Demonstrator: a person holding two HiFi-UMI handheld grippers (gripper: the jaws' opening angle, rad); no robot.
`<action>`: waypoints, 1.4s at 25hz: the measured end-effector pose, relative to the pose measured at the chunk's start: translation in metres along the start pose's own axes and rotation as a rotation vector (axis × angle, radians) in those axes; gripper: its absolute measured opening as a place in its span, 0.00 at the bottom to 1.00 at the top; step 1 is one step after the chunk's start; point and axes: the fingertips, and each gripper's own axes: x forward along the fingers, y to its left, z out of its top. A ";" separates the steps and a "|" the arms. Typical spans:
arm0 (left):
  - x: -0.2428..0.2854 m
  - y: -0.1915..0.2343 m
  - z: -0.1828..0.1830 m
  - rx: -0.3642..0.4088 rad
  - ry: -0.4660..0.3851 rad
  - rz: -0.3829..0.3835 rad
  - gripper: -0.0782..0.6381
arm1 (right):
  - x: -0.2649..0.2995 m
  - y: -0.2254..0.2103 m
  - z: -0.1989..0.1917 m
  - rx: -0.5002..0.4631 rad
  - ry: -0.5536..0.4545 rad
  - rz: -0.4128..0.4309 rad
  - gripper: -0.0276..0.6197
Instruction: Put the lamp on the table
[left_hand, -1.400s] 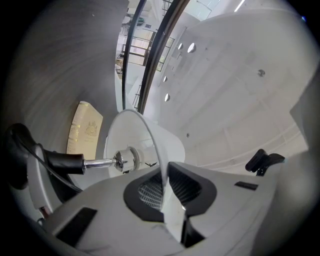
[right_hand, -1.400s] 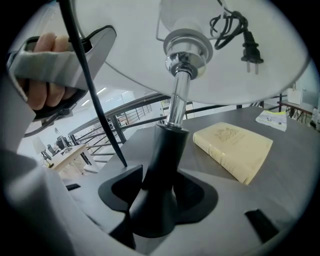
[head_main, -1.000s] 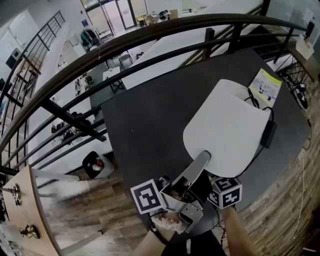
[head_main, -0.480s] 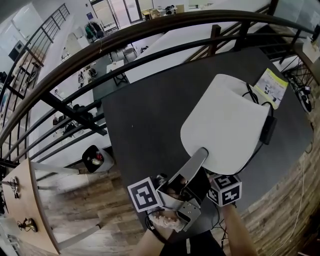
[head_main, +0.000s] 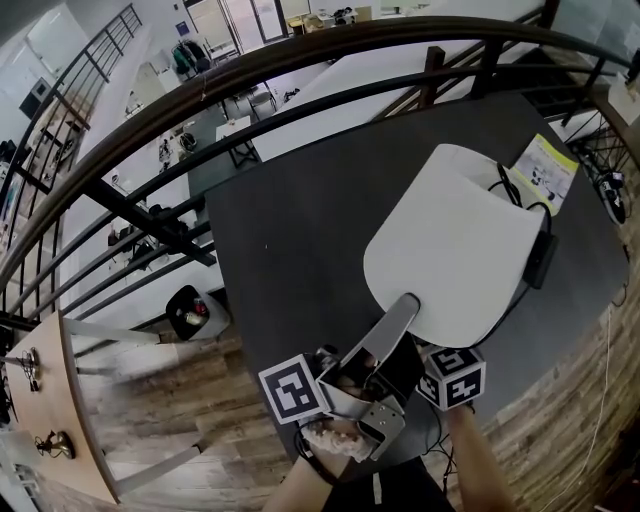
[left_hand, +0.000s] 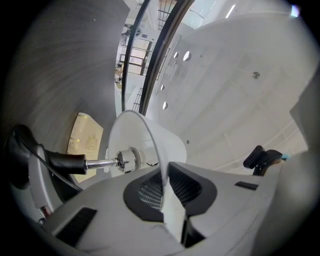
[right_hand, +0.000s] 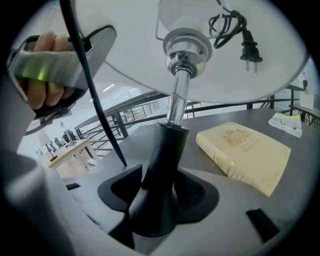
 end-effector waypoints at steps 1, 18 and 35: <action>0.000 0.000 0.000 0.004 0.000 -0.001 0.19 | -0.001 0.001 0.001 -0.012 -0.004 -0.005 0.40; -0.009 -0.005 -0.017 0.042 0.012 -0.016 0.19 | -0.042 0.021 -0.023 -0.059 -0.020 -0.088 0.43; -0.037 -0.012 -0.026 0.062 -0.007 -0.019 0.21 | -0.074 0.048 -0.060 -0.008 0.013 -0.105 0.43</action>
